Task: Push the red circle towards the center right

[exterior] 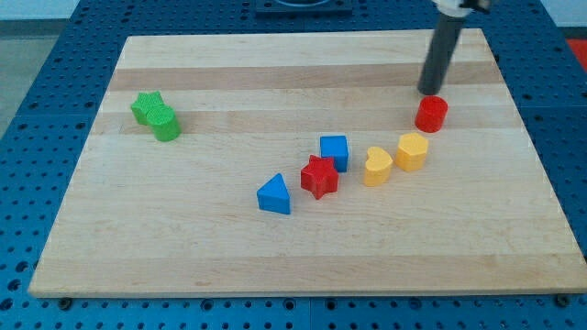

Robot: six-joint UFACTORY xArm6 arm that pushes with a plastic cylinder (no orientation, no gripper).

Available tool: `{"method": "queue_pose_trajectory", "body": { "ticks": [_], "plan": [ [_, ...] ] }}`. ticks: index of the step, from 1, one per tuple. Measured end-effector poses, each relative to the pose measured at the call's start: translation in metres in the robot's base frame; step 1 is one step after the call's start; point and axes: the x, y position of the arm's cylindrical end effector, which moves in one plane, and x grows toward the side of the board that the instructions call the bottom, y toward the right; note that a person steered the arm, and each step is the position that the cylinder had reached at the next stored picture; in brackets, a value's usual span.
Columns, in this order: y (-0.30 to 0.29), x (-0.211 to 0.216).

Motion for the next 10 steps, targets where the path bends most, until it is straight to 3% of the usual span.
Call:
{"method": "queue_pose_trajectory", "body": {
  "ticks": [1, 2, 10],
  "plan": [
    [-0.036, 0.011],
    [-0.037, 0.058],
    [0.011, 0.058]
  ]
}}
